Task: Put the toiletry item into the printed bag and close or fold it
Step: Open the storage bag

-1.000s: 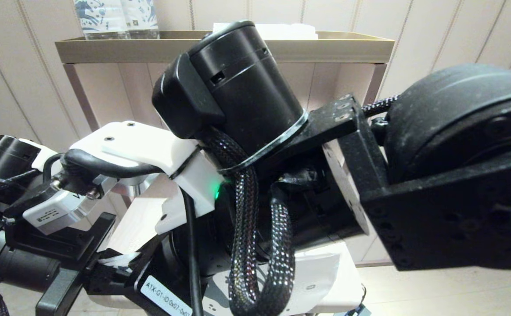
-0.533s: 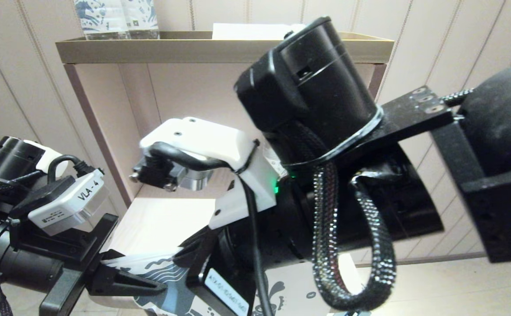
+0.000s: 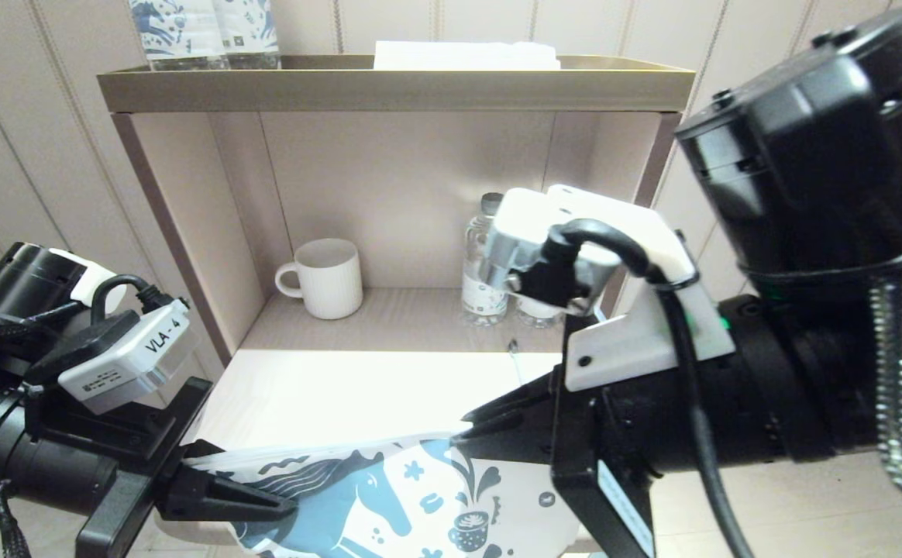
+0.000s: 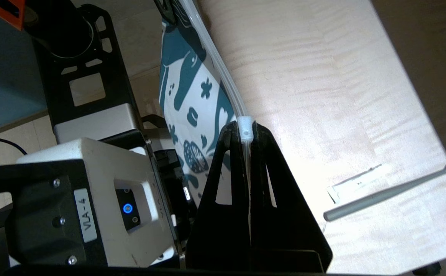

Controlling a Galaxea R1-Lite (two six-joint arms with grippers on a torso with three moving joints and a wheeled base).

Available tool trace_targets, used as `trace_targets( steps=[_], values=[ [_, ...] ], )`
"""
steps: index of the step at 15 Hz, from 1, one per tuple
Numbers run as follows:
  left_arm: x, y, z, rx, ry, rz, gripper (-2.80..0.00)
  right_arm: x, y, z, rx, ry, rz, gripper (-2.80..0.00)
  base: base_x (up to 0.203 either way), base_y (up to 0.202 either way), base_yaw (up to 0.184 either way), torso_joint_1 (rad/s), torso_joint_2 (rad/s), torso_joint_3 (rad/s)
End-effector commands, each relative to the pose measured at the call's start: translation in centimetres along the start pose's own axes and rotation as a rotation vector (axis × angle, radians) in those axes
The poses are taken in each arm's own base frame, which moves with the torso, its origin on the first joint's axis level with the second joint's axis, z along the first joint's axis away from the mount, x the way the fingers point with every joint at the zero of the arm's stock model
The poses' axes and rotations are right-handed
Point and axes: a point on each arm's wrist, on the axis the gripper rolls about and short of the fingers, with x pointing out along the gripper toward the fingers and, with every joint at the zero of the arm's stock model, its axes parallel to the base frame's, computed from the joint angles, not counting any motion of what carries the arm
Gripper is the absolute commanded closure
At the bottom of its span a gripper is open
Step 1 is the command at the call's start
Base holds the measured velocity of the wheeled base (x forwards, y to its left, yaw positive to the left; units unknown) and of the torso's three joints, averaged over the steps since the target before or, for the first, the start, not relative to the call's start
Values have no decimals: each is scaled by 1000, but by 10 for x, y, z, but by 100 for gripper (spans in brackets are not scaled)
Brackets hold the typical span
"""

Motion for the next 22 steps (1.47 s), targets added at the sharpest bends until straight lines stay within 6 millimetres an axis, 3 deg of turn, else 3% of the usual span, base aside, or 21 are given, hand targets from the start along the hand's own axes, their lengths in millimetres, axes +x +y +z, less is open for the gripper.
trace_targets(
  steps=[1,5,12,22],
  values=[
    [0,0,0,1,-2,-6,0,-28,0,-6,6,-38,-29,0,0,0,0,0,0,0],
    [1,1,-1,-3,0,-7,0,-41,-2,-21,24,-27,-55,0,0,0,0,0,0,0],
    [1,1,-1,-4,0,-9,0,-44,-4,-26,36,-22,-63,0,0,0,0,0,0,0],
    [2,1,-2,-6,1,-11,0,-35,-5,-27,39,0,-33,0,0,0,0,0,0,0]
  ],
)
